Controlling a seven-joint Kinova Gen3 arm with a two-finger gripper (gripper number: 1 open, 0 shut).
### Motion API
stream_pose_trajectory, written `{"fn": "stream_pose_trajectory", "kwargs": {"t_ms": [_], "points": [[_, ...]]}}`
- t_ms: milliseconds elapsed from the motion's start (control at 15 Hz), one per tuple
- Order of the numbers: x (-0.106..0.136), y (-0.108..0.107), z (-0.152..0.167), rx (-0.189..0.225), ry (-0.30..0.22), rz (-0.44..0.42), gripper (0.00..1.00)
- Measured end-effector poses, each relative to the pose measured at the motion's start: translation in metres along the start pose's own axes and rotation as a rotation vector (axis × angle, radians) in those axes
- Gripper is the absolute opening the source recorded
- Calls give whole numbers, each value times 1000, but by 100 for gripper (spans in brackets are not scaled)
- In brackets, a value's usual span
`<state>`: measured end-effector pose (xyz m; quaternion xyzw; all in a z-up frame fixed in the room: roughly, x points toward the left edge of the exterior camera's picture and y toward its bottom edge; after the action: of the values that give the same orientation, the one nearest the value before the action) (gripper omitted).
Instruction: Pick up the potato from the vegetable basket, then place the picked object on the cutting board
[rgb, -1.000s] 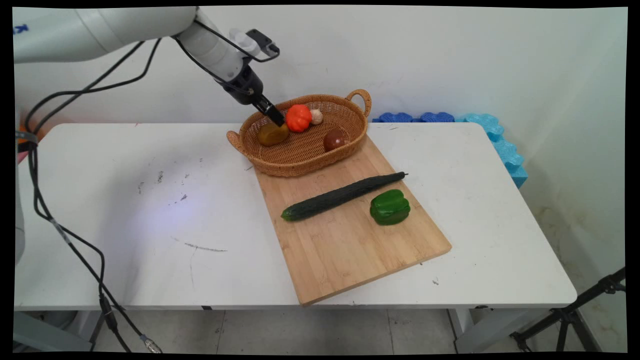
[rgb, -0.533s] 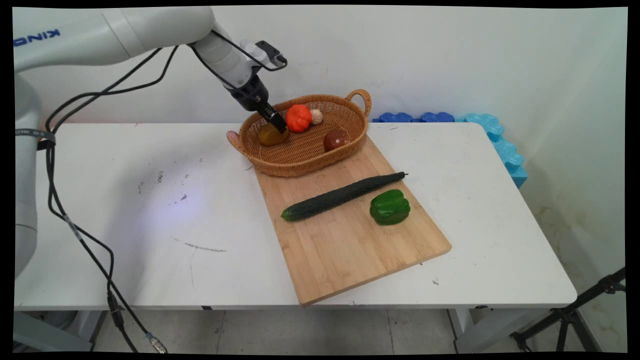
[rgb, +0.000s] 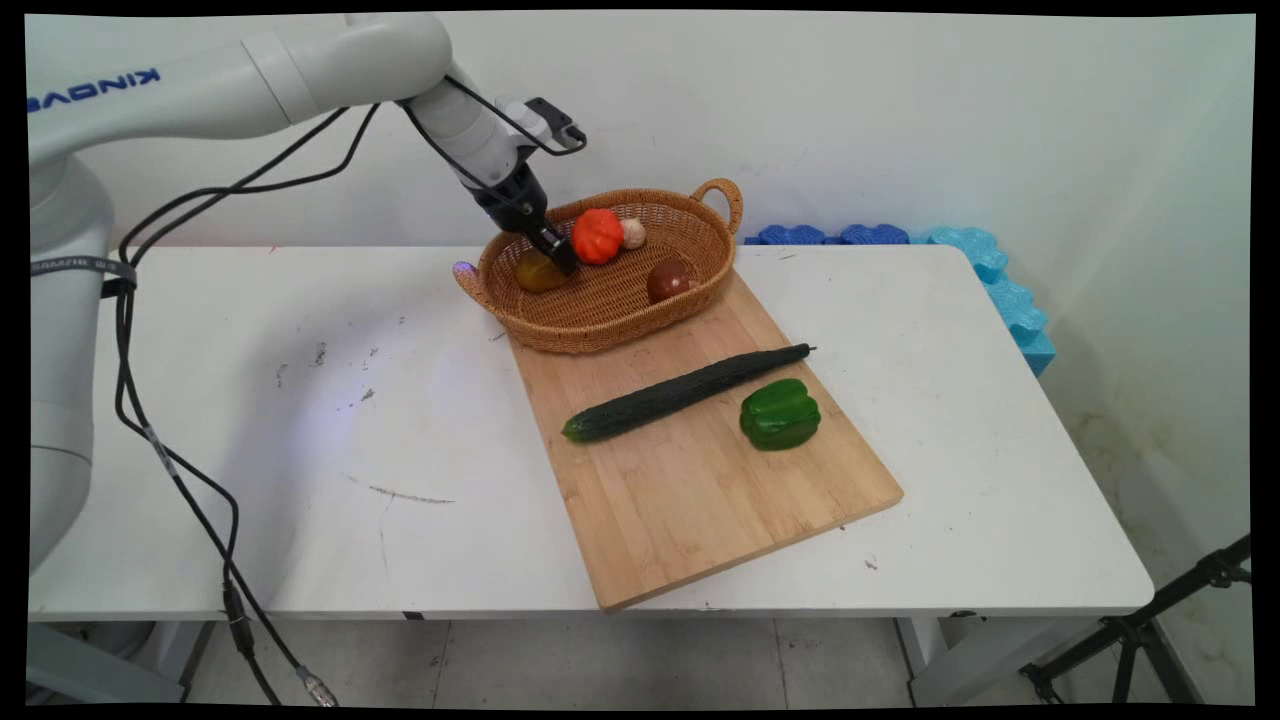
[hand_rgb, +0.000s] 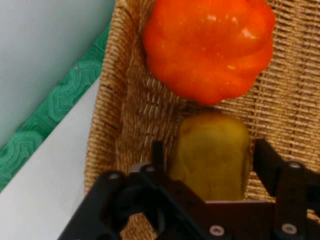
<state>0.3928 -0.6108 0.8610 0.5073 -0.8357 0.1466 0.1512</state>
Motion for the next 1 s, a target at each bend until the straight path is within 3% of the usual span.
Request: {"fn": "stream_pose_trajectory", "kwargs": {"t_ms": [533, 733, 1000], "points": [[0, 16, -16, -31, 29, 28, 0], [-1, 25, -50, -40, 65, 53, 0], [-7, 49, -120, -78, 125, 85, 0]]}}
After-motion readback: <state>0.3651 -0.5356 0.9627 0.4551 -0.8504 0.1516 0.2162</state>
